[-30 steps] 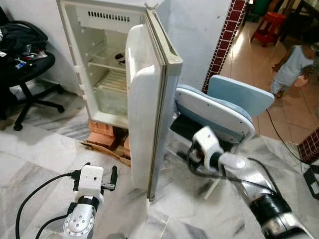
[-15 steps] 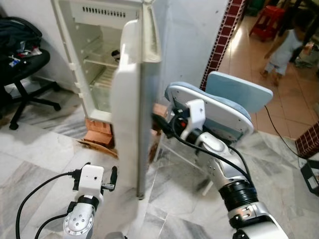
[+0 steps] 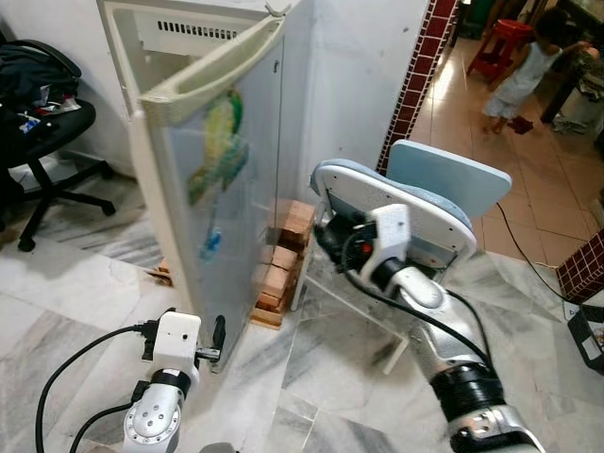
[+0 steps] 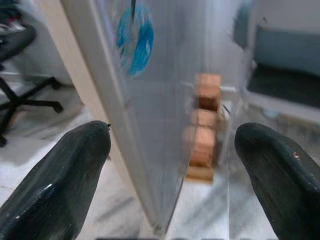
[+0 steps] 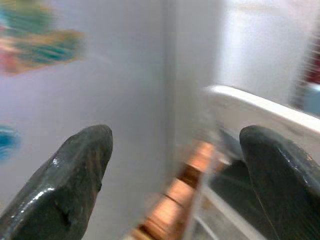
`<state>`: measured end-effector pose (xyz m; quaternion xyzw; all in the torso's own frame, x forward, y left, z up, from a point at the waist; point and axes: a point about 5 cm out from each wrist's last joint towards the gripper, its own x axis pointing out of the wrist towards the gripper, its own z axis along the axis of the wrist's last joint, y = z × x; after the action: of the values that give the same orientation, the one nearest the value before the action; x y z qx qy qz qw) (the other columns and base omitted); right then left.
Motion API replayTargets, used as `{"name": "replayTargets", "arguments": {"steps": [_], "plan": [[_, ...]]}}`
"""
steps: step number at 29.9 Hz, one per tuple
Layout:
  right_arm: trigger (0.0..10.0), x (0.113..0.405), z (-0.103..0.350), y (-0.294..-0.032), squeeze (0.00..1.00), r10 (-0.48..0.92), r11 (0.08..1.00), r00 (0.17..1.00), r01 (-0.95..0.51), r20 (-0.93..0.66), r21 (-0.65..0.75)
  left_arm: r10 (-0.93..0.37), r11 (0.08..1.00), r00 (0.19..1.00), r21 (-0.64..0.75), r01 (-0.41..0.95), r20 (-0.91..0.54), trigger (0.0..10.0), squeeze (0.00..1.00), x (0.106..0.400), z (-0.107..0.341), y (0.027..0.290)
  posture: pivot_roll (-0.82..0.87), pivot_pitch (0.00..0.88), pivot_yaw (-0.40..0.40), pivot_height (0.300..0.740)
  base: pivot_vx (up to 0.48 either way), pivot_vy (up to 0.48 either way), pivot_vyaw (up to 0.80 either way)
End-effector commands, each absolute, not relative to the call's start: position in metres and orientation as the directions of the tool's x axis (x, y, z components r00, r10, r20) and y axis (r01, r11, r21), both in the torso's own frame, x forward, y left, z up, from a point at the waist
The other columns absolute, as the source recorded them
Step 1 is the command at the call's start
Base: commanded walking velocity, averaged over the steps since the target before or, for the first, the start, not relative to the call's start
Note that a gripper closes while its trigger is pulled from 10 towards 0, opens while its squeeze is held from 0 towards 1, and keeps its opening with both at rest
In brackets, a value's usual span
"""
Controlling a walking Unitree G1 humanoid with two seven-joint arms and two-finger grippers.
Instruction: Restocking fridge
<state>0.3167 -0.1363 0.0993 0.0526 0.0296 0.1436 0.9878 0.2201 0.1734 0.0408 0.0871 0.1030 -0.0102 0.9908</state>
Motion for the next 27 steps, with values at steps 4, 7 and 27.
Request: {"name": "replayTargets", "arguments": {"steps": [4, 7, 27], "plan": [[10.0, 0.307, 0.093, -0.159, 0.00, 0.140, 0.984, 0.988, -0.132, -0.063, 0.119, 0.022, 0.981, 0.984, 0.195, 0.012, -0.175, 10.0, 0.00, 0.228, 0.049, 0.178, 0.10, 0.000, -0.046, 0.740, 0.000, 0.309, 0.00], [10.0, 0.303, 0.088, -0.167, 0.00, 0.078, 0.994, 0.995, -0.073, -0.061, 0.081, 0.028, 0.981, 0.985, 0.192, 0.005, -0.170, 10.0, 0.00, 0.230, 0.052, 0.180, 0.09, 0.000, -0.039, 0.740, 0.000, 0.472, 0.00], [10.0, 0.289, 0.083, -0.183, 0.00, -0.045, 0.996, 0.998, 0.049, -0.049, 0.071, -0.028, 0.977, 1.000, 0.210, 0.027, 0.002, 10.0, 0.00, 0.239, 0.088, 0.168, 0.07, 0.000, -0.032, 0.740, 0.000, 0.480, 0.00]]}}
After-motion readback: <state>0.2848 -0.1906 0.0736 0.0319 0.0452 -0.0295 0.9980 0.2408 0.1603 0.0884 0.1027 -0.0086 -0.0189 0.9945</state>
